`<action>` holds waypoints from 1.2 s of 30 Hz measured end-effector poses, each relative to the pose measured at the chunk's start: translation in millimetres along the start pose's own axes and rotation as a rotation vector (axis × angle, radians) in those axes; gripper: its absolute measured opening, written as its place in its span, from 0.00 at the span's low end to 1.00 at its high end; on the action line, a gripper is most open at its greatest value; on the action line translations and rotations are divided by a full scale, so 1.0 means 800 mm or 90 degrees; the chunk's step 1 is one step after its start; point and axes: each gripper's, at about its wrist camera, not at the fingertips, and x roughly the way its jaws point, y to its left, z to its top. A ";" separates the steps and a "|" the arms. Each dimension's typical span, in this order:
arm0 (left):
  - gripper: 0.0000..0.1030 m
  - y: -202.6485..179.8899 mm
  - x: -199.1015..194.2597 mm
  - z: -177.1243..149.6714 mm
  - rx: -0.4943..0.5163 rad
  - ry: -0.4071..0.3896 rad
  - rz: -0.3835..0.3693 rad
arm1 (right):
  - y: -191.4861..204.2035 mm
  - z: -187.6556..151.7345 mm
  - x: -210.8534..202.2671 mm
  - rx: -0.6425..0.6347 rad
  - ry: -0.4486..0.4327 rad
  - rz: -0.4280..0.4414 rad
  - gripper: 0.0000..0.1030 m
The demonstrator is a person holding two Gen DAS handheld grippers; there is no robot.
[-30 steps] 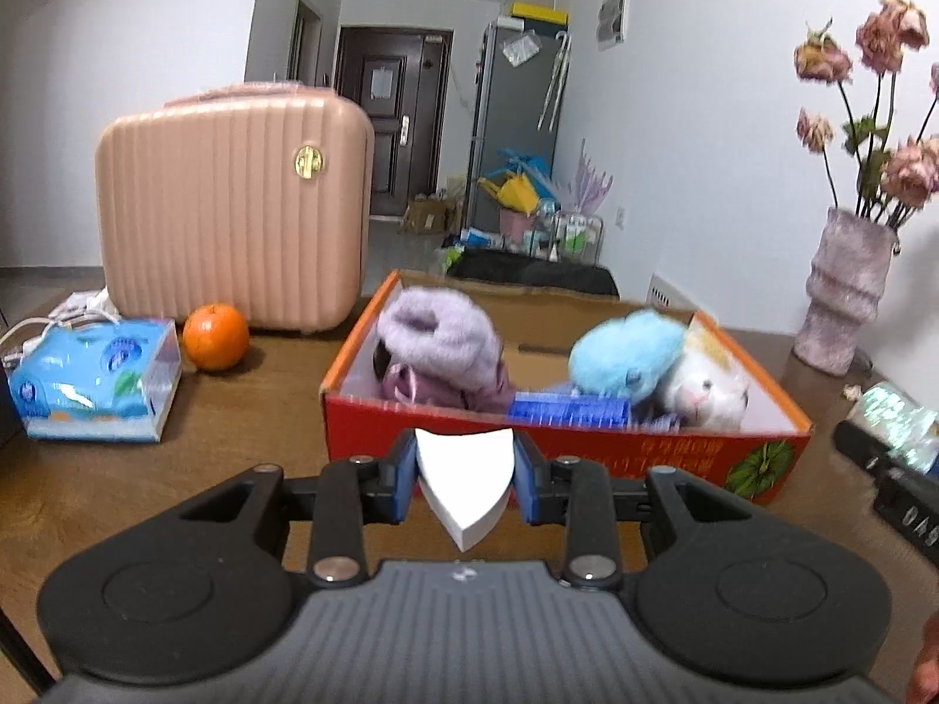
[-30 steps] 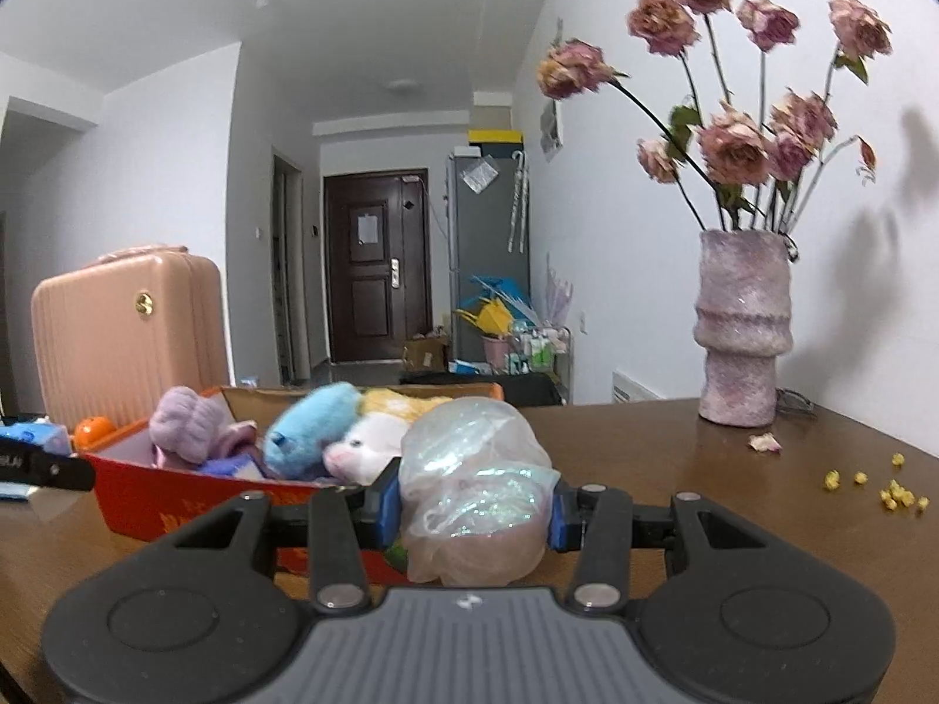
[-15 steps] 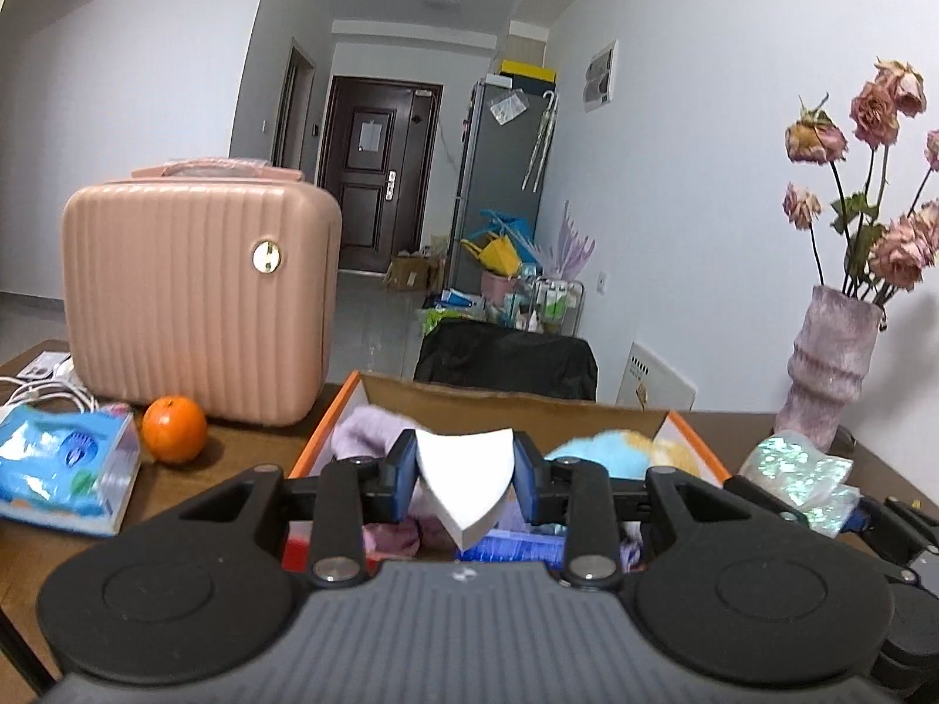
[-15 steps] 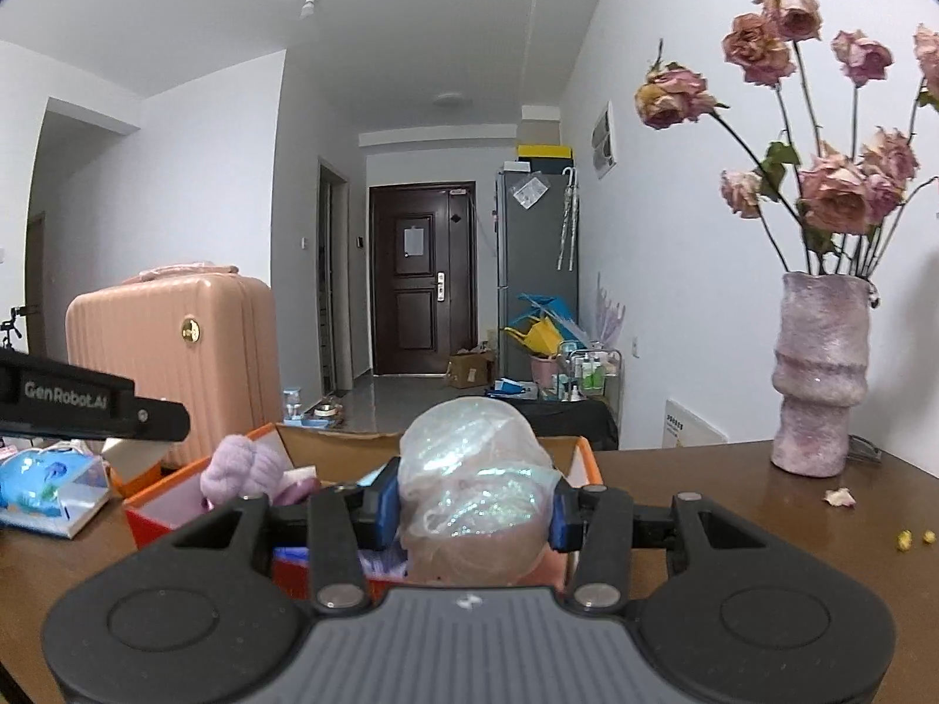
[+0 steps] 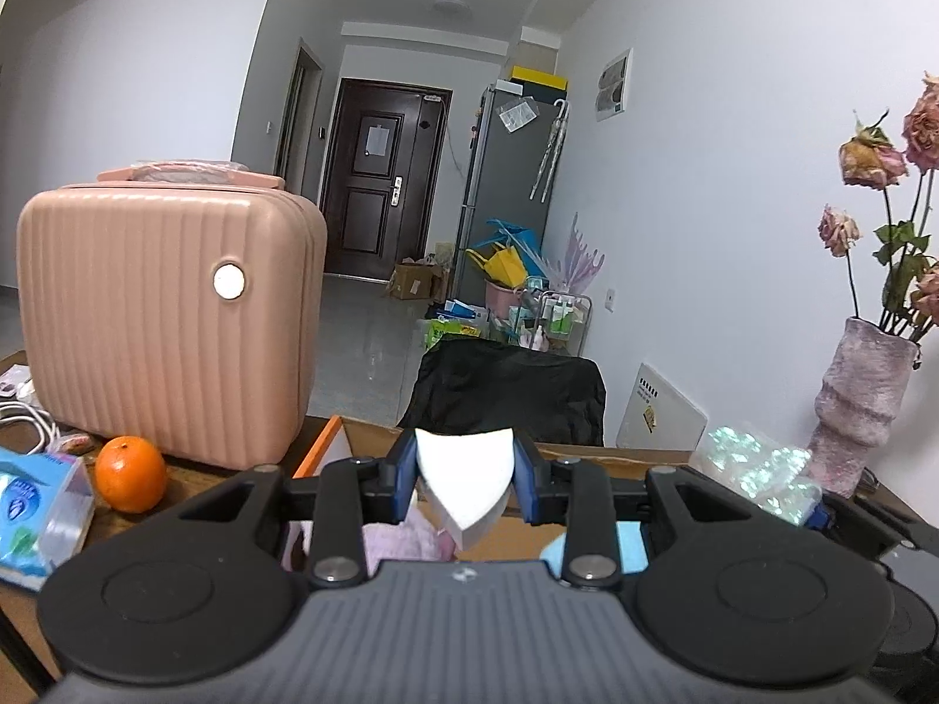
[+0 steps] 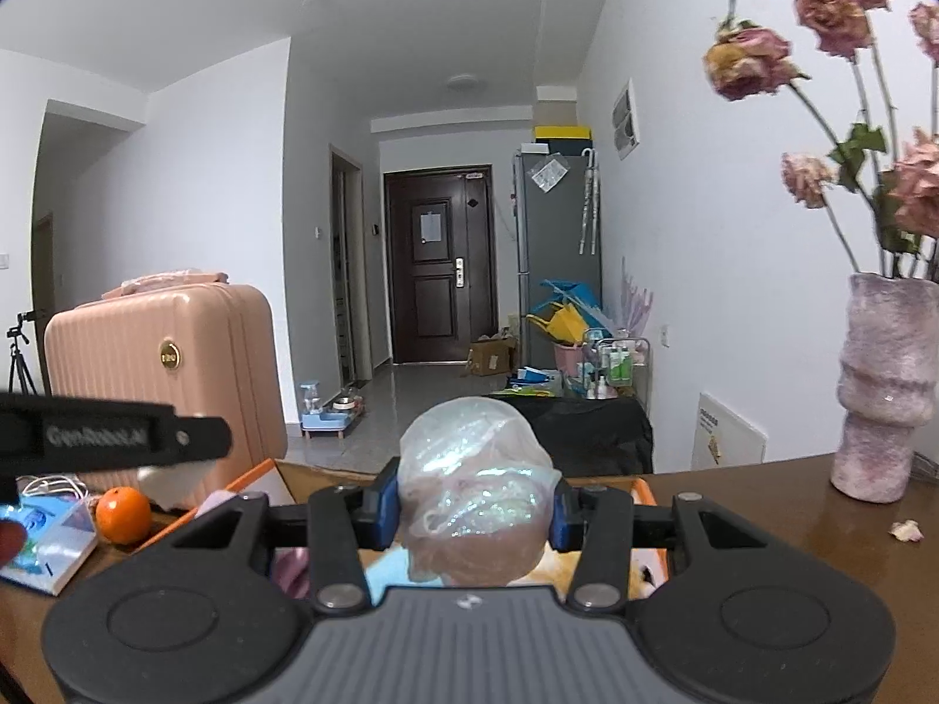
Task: Organize soft objects
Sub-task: 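Carry the wedge sponge in the left tool while the right tool carries the bag ball to the box, then open the left tool over the box while the right tool releases the bag ball inside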
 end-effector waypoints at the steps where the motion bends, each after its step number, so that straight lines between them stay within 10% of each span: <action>1: 0.33 0.000 0.004 0.001 0.001 -0.001 0.000 | 0.002 0.002 0.007 -0.001 0.001 0.001 0.44; 19: 0.36 0.018 0.093 0.014 0.034 0.037 0.016 | 0.035 0.012 0.121 -0.080 0.096 0.034 0.44; 24: 0.44 0.024 0.093 0.015 0.031 0.055 0.006 | 0.036 0.006 0.126 -0.087 0.107 0.034 0.59; 36: 0.97 0.040 0.063 0.018 0.033 0.022 0.044 | 0.023 0.007 0.097 -0.090 0.079 0.008 0.98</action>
